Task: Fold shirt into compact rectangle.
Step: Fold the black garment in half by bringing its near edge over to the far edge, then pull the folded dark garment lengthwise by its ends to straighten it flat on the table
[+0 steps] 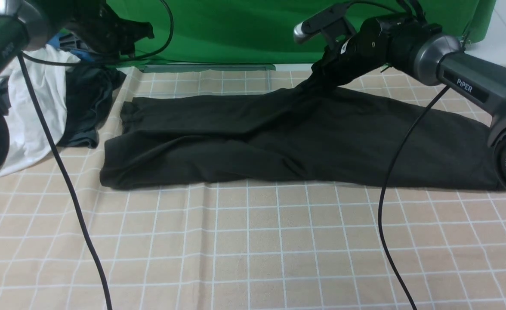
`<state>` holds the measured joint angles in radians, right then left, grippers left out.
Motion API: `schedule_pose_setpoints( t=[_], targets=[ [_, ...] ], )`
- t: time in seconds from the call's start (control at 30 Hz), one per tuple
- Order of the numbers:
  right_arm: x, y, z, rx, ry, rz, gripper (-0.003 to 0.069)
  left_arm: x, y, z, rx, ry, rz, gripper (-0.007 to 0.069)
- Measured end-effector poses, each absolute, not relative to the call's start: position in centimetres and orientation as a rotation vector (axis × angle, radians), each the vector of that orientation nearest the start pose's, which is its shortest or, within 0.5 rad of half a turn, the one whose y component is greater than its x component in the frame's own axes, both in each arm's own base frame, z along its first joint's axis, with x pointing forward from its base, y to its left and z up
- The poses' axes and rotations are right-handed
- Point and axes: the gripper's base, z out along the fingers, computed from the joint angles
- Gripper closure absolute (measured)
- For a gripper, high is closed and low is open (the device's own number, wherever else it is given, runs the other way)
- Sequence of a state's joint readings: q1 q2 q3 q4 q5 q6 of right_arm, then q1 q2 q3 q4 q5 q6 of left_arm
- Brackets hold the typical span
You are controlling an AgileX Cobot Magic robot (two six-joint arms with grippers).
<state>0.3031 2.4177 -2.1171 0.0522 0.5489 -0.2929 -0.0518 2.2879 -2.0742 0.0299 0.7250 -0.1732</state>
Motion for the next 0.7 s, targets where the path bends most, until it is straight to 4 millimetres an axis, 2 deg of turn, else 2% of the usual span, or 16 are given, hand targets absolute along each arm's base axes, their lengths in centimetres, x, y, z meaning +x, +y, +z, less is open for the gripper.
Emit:
schedule_pose_setpoints(
  t=[0.07,0.13,0.17,0.23,0.4,0.47,0.7],
  targets=[
    [52.5,16.6,19.0,-0.661,2.252,0.048,0.0253,51.9,-2.5,23.3,-0.137,2.482,-0.067,0.0346],
    [52.3,16.5,19.4,-0.674,2.269,0.039,0.0244,51.3,-2.5,23.3,-0.142,2.550,-0.058,0.0346],
    [51.8,16.2,20.2,-0.682,2.300,0.028,0.0249,50.7,-2.4,23.1,-0.147,2.625,-0.047,0.0350],
    [51.1,15.7,21.9,-0.660,2.341,0.032,0.0277,49.9,-2.4,22.8,-0.139,2.713,-0.030,0.0354],
    [49.5,15.0,25.9,-0.631,2.366,0.036,0.0366,49.7,-2.4,21.6,-0.121,2.786,-0.031,0.0355],
    [49.2,14.9,26.5,-0.632,2.363,0.029,0.0386,49.8,-2.7,20.9,-0.108,2.803,-0.069,0.0355],
    [49.1,14.9,26.4,-0.623,2.382,0.033,0.0400,50.3,-3.0,17.8,-0.098,2.860,-0.100,0.0355]
  ],
)
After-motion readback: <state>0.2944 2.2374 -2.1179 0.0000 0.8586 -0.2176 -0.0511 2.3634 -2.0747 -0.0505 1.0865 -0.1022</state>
